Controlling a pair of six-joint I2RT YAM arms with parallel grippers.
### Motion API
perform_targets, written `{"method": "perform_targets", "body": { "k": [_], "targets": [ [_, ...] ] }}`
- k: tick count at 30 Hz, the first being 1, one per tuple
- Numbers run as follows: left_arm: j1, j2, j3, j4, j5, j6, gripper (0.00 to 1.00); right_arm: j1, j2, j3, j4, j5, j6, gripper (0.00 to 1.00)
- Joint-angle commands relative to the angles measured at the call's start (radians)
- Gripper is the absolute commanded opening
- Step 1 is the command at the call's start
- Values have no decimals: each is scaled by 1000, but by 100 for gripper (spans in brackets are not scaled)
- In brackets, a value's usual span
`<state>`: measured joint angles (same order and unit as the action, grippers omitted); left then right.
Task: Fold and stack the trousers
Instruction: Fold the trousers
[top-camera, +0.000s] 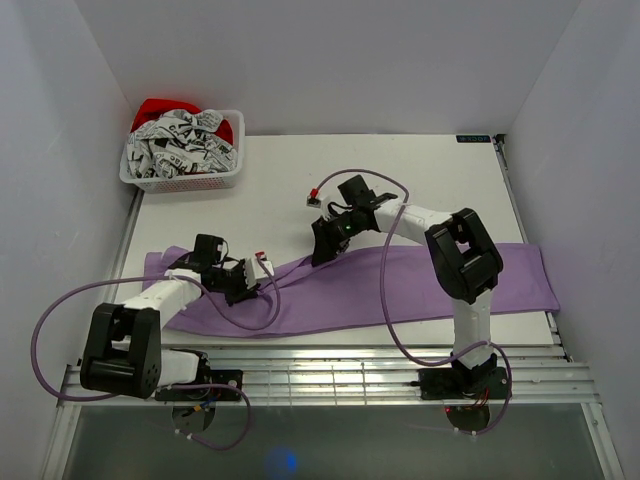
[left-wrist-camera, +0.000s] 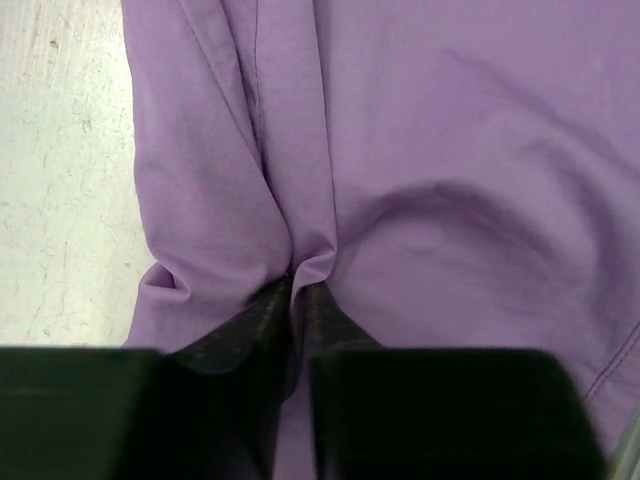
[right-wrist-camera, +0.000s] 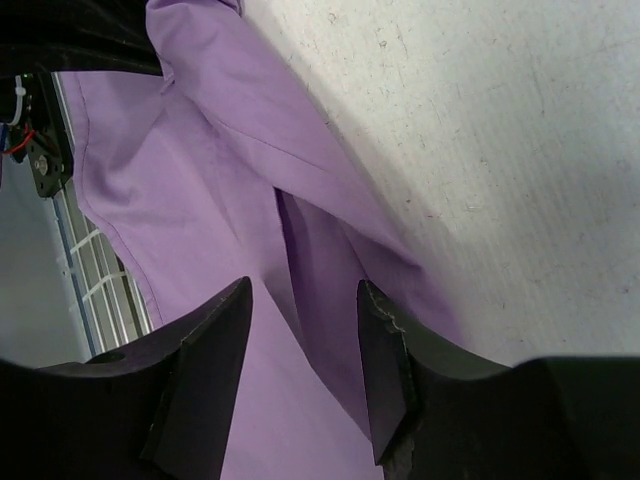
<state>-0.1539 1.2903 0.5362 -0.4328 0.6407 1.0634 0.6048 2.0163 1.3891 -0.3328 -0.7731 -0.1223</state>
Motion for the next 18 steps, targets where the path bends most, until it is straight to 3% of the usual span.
{"method": "perform_targets", "body": {
  "k": [1, 6, 13, 18],
  "targets": [
    [-1, 21, -7, -18, -85, -48, 32, 19, 4, -11, 14, 26, -11, 52],
    [-3, -63, 80, -86, 8, -123, 48, 20, 44, -33, -21, 115, -57, 47],
    [-1, -134, 246, -138, -12, -278, 51, 23, 71, -51, -38, 152, -80, 34],
    [-3, -120, 338, -74, -55, -431, 51, 27, 64, -97, -5, 161, -86, 15]
  ]
}}
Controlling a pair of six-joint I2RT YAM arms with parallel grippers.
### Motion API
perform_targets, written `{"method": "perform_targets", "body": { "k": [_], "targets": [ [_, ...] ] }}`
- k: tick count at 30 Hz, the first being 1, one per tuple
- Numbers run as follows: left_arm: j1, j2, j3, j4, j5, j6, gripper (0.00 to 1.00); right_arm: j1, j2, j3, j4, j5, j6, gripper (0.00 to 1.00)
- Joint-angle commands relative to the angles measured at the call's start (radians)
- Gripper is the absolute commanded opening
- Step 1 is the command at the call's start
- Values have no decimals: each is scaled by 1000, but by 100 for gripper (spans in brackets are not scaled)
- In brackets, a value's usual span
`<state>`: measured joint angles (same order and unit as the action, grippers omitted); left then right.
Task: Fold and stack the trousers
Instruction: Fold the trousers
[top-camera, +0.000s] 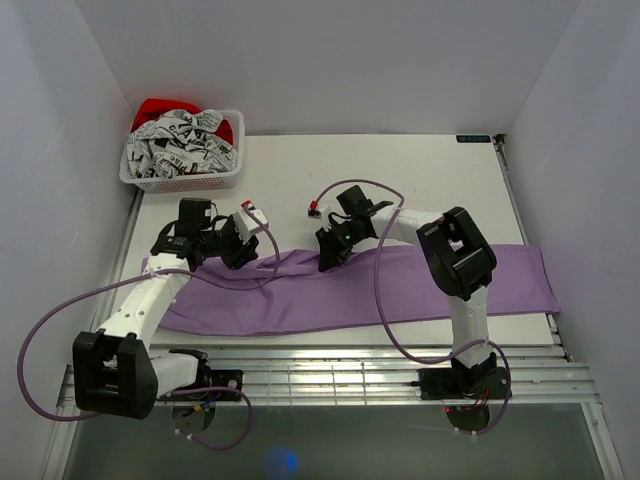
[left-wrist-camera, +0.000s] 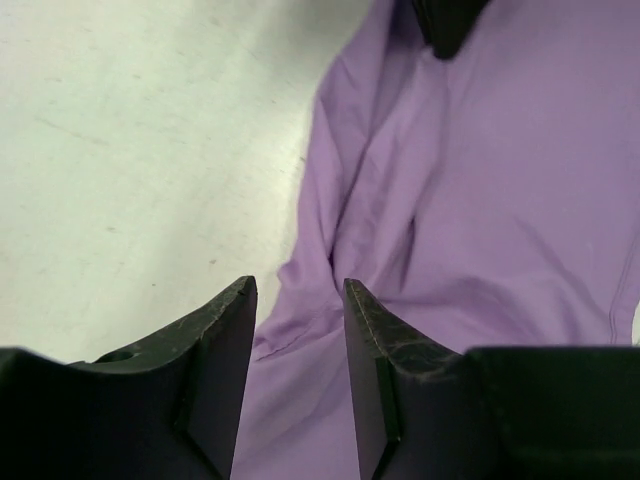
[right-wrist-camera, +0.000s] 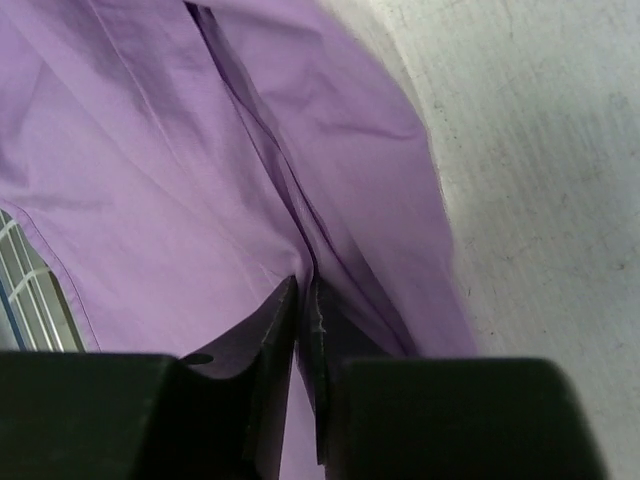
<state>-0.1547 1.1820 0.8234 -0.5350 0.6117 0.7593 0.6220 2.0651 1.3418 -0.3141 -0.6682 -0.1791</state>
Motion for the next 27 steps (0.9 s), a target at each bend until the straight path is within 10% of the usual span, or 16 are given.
{"method": "perform_targets", "body": {
  "k": [1, 27],
  "targets": [
    [-2, 2, 83, 33, -38, -173, 52, 13, 15, -56, -20, 56, -34, 13],
    [-342, 438, 234, -53, -598, -442, 64, 24, -39, -136, 52, 61, 3, 20]
  ]
}}
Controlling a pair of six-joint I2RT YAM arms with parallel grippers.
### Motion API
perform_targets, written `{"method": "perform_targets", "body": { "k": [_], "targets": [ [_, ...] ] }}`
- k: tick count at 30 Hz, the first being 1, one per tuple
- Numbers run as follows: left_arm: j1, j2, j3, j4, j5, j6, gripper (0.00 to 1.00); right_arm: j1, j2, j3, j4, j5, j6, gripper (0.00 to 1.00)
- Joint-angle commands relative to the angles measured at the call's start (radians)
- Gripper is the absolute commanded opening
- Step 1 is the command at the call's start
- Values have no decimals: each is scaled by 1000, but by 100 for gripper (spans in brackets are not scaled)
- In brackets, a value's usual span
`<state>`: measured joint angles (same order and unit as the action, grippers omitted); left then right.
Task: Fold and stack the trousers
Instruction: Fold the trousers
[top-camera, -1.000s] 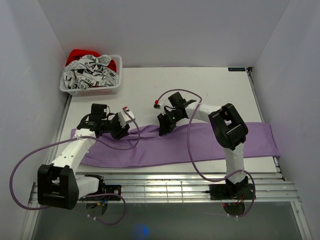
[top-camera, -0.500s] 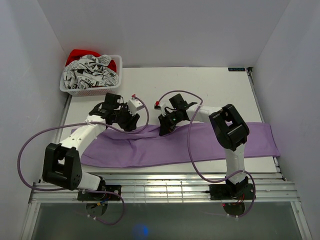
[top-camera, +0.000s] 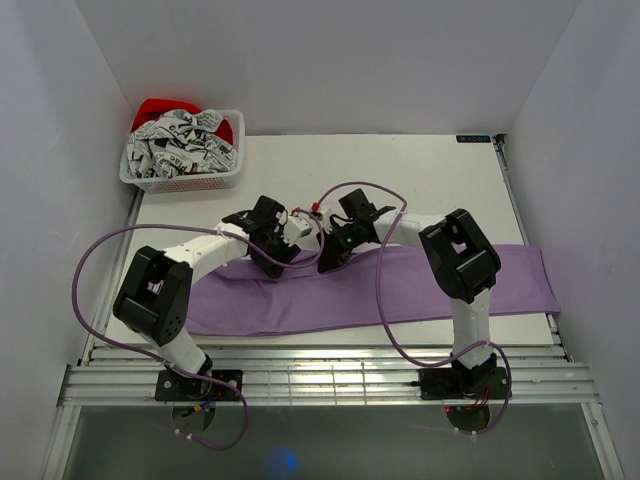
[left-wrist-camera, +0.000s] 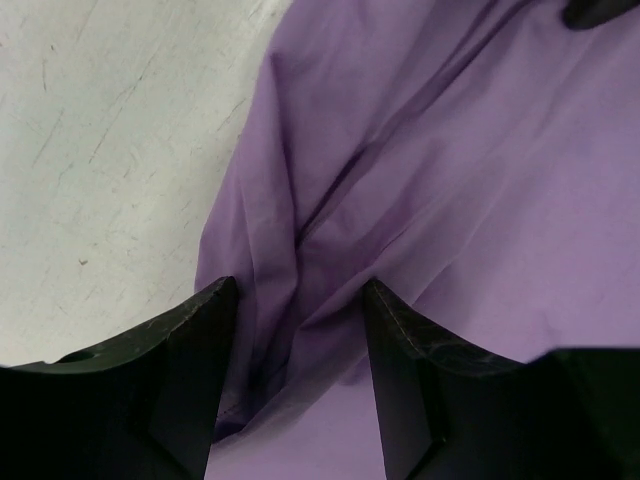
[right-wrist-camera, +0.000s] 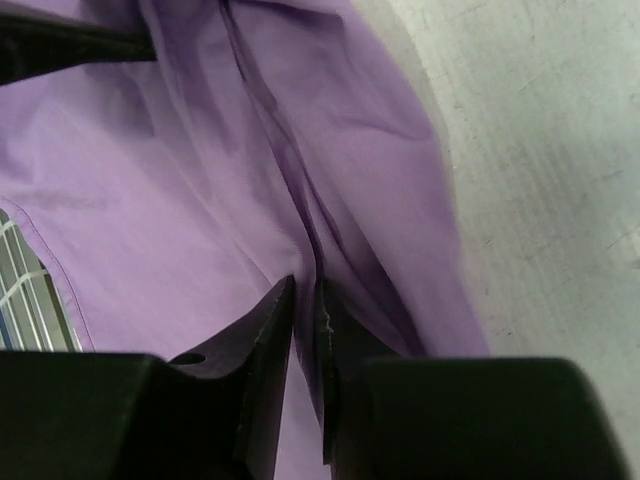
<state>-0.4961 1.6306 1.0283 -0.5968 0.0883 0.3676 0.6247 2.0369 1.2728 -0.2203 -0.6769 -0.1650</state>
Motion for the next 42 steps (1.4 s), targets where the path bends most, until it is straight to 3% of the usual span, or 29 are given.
{"method": "perform_targets", "body": {
  "k": [1, 3, 6, 8, 17, 27, 38, 42],
  "targets": [
    [1, -9, 27, 12, -73, -56, 64, 20, -24, -78, -36, 71, -5, 22],
    [1, -6, 21, 18, -108, -62, 64, 17, -78, -98, -25, 76, -2, 35],
    [-1, -9, 4, 28, -116, -67, 63, -9, -155, -133, -22, 79, 4, 46],
    [1, -17, -7, 35, -113, -78, 63, -48, -202, -151, -25, 57, 8, 46],
    [-1, -35, 16, 35, -96, -99, 64, -109, -317, -230, -164, 82, -62, 31],
    [-1, -5, 91, 12, -108, -96, 65, -131, -258, -277, -221, 235, -137, 16],
    [1, 118, 180, 57, -128, -101, 65, -134, -211, -313, -205, 250, -168, 13],
    [-1, 150, 219, 39, -47, -104, 65, -134, -215, -316, -206, 257, -168, 11]
  ]
}}
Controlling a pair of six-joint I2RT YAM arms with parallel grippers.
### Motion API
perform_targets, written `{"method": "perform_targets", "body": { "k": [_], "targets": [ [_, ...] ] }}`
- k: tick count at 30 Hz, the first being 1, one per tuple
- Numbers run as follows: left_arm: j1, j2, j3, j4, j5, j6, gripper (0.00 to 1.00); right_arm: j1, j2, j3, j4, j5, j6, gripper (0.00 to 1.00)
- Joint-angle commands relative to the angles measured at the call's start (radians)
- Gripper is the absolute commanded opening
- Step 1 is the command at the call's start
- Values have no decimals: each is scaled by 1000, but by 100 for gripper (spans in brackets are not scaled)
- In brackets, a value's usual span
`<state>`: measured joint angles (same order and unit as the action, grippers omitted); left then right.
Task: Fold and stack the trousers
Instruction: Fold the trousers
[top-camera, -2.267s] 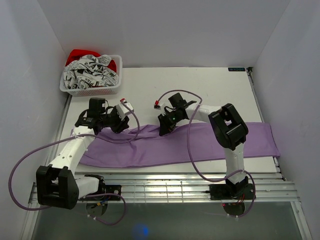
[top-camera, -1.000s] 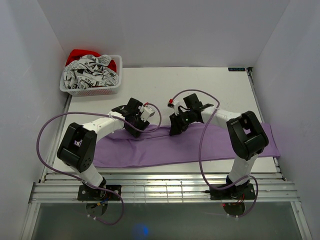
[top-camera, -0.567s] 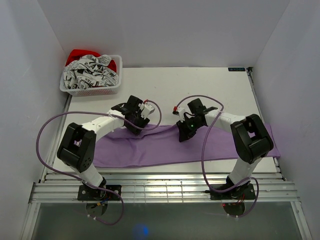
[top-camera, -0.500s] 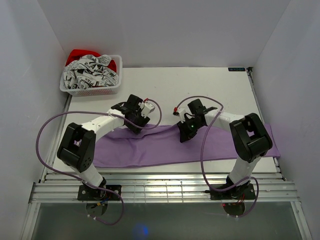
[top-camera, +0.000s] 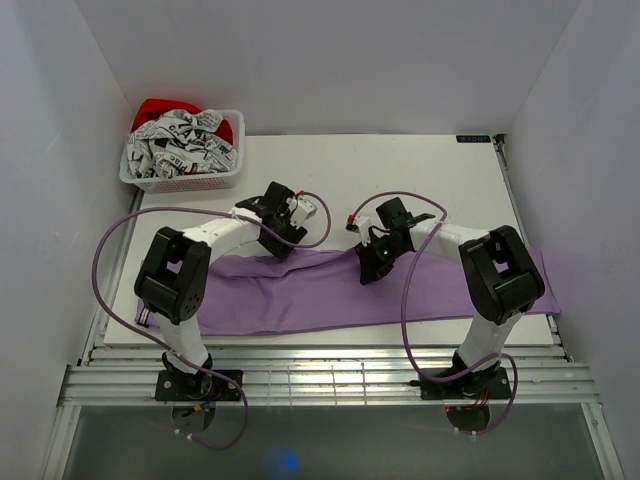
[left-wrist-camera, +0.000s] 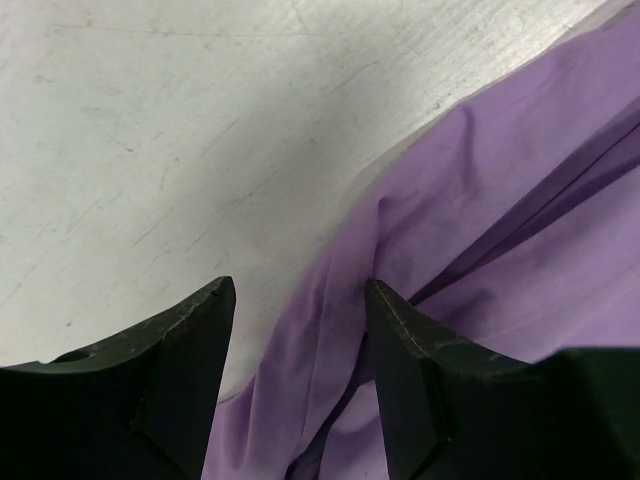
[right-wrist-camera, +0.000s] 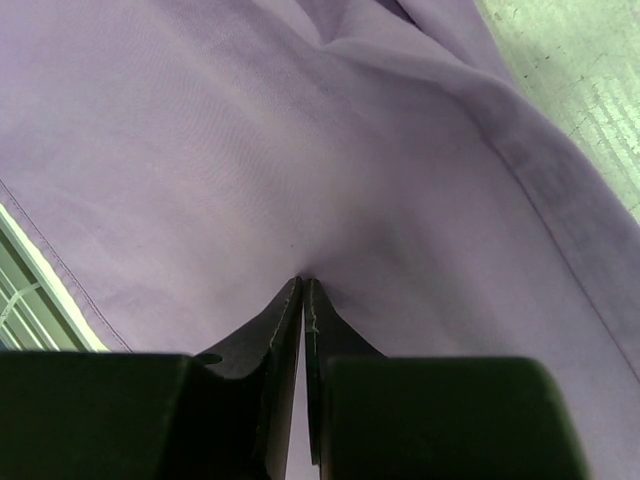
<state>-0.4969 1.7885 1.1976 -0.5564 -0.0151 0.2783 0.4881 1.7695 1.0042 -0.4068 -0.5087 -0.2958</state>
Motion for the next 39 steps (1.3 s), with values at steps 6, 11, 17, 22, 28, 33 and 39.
{"method": "perform_targets", "body": {
  "k": [6, 11, 17, 22, 28, 33, 39],
  "targets": [
    [-11, 22, 48, -115, 38, 5, 66, 1, 57, -50, -7, 114, -13, 8],
    [-11, -37, -26, -180, -46, 91, 68, 0, 51, -59, -7, 145, 14, 8],
    [-11, -49, -38, -269, -149, 162, 69, 0, 57, -64, -10, 160, 15, 8],
    [3, -63, -84, -150, -308, 294, 69, 0, 57, -70, -10, 177, 4, 8],
    [54, -17, 76, -111, -333, 364, 69, 0, 59, -82, -9, 203, -11, 8],
    [69, -6, 171, -86, -316, 430, 69, 0, 65, -87, -9, 210, -16, 8],
    [115, 41, 255, -5, -316, 542, 69, 0, 71, -84, -10, 208, -14, 8]
  ]
}}
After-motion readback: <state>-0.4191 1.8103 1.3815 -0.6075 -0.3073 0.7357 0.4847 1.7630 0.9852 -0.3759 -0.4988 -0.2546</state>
